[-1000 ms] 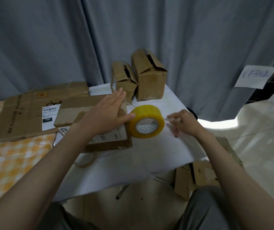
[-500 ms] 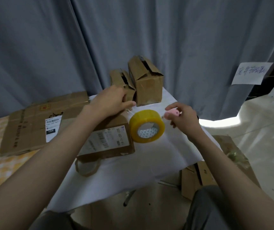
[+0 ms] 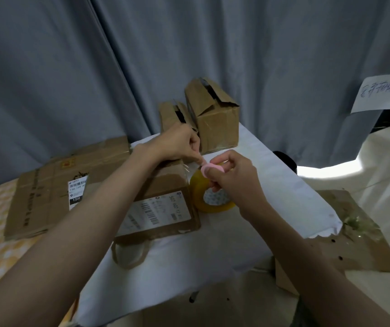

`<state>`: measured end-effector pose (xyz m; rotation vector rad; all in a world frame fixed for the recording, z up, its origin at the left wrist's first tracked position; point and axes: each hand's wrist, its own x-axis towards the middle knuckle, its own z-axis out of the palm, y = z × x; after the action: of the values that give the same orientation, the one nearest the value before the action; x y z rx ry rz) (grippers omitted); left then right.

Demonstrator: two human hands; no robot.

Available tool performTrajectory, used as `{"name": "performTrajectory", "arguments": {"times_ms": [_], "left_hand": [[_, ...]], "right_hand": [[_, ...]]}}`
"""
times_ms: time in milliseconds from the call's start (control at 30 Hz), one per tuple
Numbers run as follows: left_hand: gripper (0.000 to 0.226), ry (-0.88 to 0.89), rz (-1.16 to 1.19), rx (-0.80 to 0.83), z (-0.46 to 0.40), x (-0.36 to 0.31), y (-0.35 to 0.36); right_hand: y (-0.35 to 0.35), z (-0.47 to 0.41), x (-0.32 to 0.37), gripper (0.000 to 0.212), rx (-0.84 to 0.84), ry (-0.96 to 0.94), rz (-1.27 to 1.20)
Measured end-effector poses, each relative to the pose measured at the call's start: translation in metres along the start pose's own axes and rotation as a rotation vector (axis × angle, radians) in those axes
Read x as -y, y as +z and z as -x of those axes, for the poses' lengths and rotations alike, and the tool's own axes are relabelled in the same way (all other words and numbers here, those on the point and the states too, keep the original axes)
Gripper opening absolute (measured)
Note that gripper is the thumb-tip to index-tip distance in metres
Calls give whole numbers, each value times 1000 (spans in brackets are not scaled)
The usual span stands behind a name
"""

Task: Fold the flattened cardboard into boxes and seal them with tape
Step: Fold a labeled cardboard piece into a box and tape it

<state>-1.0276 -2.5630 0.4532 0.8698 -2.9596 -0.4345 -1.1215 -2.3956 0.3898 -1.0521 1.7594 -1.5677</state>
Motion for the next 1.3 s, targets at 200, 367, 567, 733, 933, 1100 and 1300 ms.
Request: {"name": "performTrajectory", "arguments": {"times_ms": [200,367,567,733,933,1100,1300], "left_hand": [[28,13,10,-40,2,2,1],[34,20,7,-29,3,5,2],[38,26,13,-32,3,4,2],[37,30,0,-33,4,5,1],[36,18,-24,-8,3,3,-1],[37,22,-37,-9,3,3,-1],[18,77,-88,-121,24,-1,-13]], "right_hand": [[10,-2,7,11,21,-33,-6],[-13,-7,11,7,227,17,105],[-69,-36,-26,17,-128,124,141],[-62,-58,-83,14,24,272,498],[-47,-56,-76,21,25,-4,522],[-30,-49,-19,24,313,-200,148],[-5,-35,-12,47,366,-301,322]]}}
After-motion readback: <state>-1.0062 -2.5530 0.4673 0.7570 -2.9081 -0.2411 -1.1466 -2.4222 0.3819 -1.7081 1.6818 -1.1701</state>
